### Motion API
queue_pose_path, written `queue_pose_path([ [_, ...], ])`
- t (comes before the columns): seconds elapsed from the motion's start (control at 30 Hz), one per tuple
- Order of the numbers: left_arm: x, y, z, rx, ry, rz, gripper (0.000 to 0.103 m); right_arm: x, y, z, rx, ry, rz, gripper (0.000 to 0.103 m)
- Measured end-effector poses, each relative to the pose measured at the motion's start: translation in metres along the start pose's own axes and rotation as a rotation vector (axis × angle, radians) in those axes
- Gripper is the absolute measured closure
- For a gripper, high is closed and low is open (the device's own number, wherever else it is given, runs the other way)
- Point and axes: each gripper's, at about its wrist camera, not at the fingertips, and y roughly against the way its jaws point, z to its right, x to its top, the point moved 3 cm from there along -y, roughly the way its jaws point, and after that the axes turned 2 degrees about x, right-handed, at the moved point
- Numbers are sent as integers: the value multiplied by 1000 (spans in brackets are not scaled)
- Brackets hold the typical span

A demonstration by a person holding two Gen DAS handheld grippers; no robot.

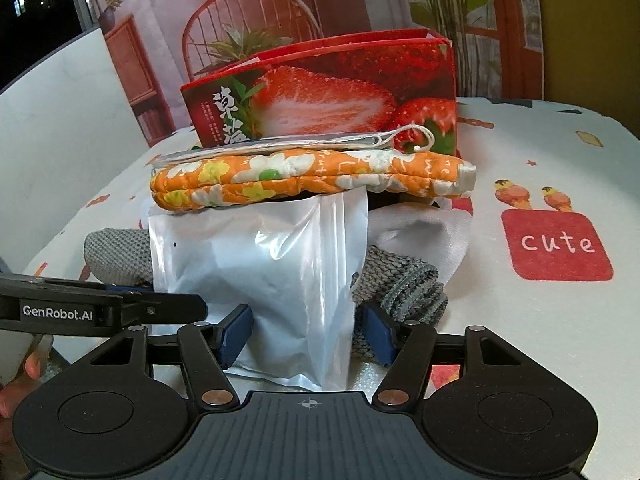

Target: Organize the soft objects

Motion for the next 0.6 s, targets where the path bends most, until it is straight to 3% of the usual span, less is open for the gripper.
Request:
queue_pose_path([
  [0.6,-1,1,-3,-6,13,2,64,0,-1,0,15,-9,3,51],
])
